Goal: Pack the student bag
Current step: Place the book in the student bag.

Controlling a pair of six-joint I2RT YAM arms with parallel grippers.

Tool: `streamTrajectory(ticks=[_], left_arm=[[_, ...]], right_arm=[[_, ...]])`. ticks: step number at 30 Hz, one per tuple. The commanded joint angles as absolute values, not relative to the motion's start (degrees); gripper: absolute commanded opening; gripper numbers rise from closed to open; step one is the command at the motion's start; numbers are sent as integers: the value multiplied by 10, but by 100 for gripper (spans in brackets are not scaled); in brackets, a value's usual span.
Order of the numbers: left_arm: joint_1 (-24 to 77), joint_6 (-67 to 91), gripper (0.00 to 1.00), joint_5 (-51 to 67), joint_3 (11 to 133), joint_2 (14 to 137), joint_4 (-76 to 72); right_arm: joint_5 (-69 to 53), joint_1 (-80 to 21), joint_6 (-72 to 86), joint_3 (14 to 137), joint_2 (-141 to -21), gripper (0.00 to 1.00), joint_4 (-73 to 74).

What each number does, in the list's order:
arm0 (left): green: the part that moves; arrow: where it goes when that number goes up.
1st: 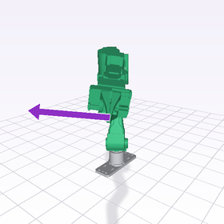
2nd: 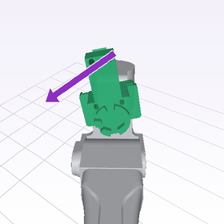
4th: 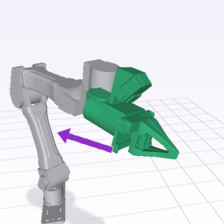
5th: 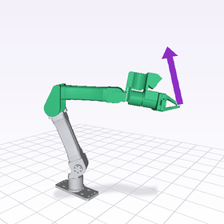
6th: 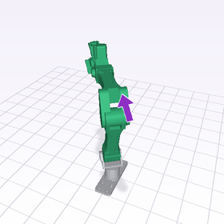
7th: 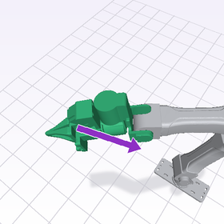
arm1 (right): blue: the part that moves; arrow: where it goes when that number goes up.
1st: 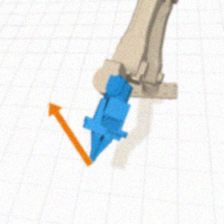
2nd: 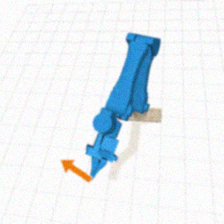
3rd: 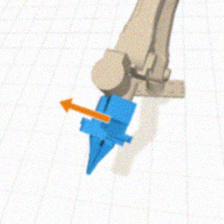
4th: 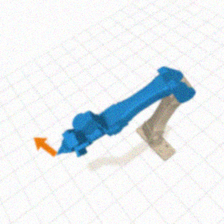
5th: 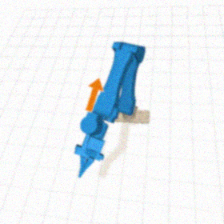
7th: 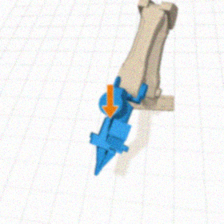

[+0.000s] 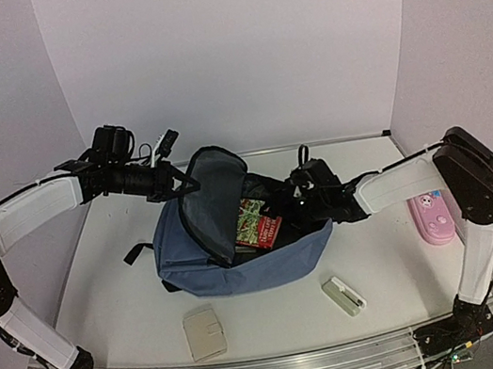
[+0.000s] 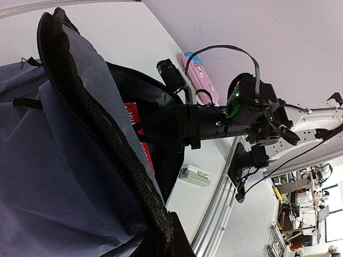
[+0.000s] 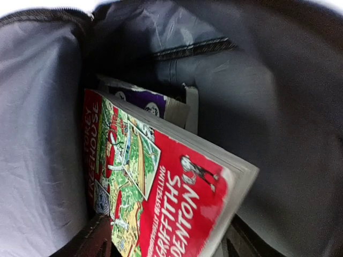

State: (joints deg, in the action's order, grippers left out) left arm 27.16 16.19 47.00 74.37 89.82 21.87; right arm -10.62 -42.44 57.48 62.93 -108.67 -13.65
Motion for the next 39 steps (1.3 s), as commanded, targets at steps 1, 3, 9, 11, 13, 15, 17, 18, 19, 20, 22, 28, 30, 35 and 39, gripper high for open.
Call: streamTrajectory(ticks=[1, 3, 9, 11, 13, 15, 17, 18, 19, 20, 22, 28, 30, 35, 39], left_arm=[[269, 149, 0, 495, 741, 860, 198], [269, 149, 0, 495, 742, 860, 199], [269, 149, 0, 495, 742, 860, 198], [269, 149, 0, 495, 742, 861, 199], [269, 149, 0, 495, 742, 861, 199], [269, 149, 0, 495, 743, 862, 198], [269, 149, 0, 495, 742, 863, 199], [269, 149, 0, 495, 743, 863, 199], [269, 149, 0, 495, 743, 863, 200], [269, 149, 0, 495, 743, 864, 200], [269, 148, 0, 495, 743, 864, 201], [269, 148, 0, 495, 743, 866, 201], [269, 148, 0, 496, 743, 866, 201], [269, 149, 0, 496, 744, 869, 201], [269, 151, 0, 496, 743, 870, 198]], right_arm=[[-78, -425, 571, 610, -1045, 66, -122], [-83, -425, 574, 603, -1038, 62, -121], [-90, -426, 577, 589, -1038, 54, -121], [-94, -428, 577, 592, -1044, 51, -121], [-95, -431, 577, 598, -1049, 48, -124], [-98, -434, 574, 607, -1052, 43, -126], [-103, -436, 573, 616, -1059, 36, -127], [-106, -436, 572, 622, -1063, 33, -128], [-109, -437, 571, 627, -1068, 30, -128], [-112, -439, 571, 632, -1073, 28, -129], [-116, -442, 573, 641, -1081, 24, -134], [-123, -454, 585, 668, -1109, 22, -159], [-125, -458, 587, 682, -1123, 22, -162], [-131, -465, 591, 714, -1152, 20, -171], [-133, -470, 595, 735, -1170, 20, -178]])
